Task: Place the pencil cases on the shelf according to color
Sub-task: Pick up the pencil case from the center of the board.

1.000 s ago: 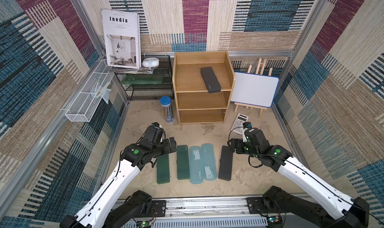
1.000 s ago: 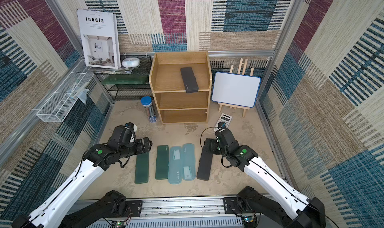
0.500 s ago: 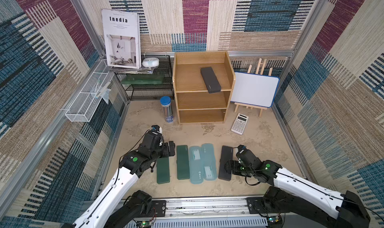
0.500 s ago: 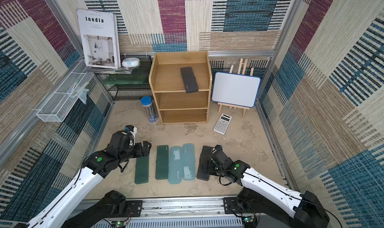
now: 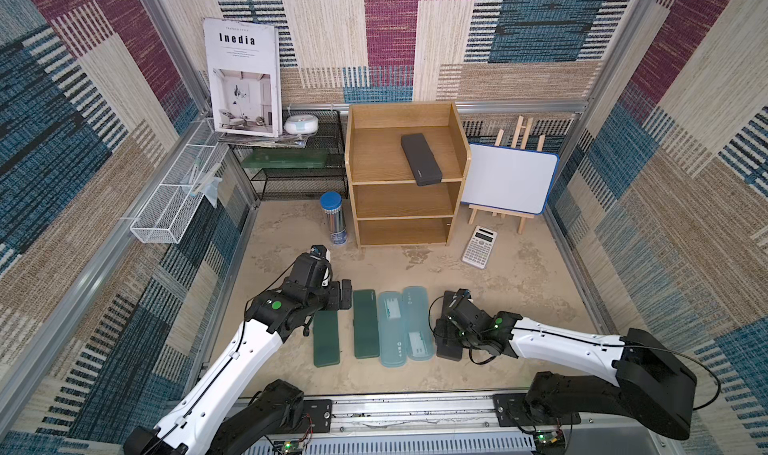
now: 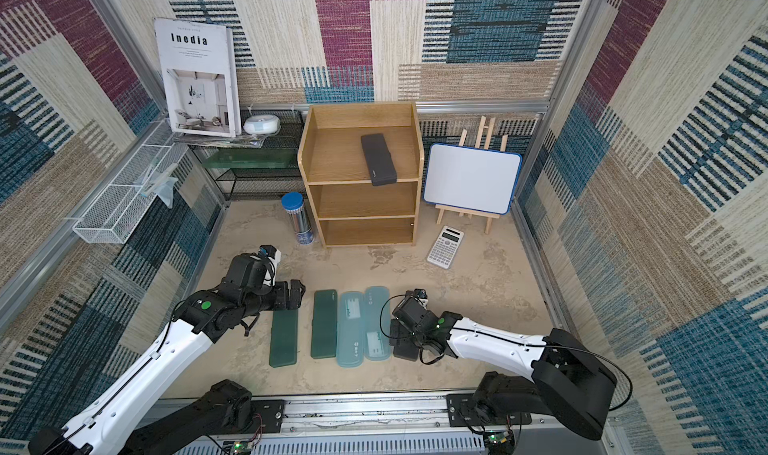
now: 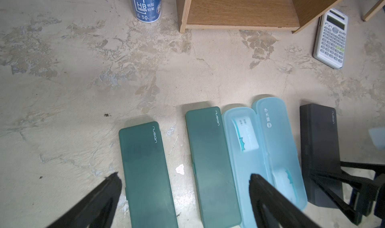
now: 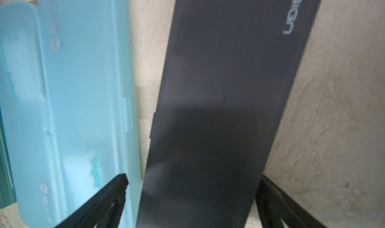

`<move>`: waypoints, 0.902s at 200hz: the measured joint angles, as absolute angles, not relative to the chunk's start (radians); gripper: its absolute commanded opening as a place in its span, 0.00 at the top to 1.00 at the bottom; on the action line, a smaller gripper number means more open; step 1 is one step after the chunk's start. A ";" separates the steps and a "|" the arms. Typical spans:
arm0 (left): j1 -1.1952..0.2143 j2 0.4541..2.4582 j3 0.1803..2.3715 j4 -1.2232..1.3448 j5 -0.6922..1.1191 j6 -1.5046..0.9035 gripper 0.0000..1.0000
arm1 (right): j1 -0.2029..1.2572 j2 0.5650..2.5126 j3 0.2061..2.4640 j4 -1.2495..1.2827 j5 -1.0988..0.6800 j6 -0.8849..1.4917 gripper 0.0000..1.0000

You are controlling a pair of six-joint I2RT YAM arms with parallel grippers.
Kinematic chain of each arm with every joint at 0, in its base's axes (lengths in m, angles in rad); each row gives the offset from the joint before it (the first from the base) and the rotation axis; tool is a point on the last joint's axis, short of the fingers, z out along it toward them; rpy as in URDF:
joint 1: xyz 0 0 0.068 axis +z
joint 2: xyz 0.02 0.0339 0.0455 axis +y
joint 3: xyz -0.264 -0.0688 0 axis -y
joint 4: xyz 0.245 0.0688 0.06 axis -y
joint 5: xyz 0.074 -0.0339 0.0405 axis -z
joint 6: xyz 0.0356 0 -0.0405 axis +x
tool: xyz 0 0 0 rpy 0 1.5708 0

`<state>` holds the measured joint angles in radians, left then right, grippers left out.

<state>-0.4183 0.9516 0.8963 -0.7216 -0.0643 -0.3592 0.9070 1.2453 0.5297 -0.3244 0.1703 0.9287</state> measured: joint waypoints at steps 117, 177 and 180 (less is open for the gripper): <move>-0.417 0.976 0.907 -0.719 -0.051 -0.359 0.01 | 0.902 0.968 0.538 -0.606 0.228 0.916 0.05; -0.417 0.975 0.907 -0.719 -0.040 -0.359 0.01 | 0.904 1.061 0.517 -0.599 0.174 0.896 0.02; -0.417 0.974 0.907 -0.719 -0.038 -0.360 0.01 | 0.904 1.069 0.517 -0.599 0.174 0.896 0.02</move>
<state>-0.4171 0.9745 0.9066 -0.7193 -0.0380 -0.3595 0.9039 1.0691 0.5175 -0.5987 0.1738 0.8959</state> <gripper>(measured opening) 0.996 0.980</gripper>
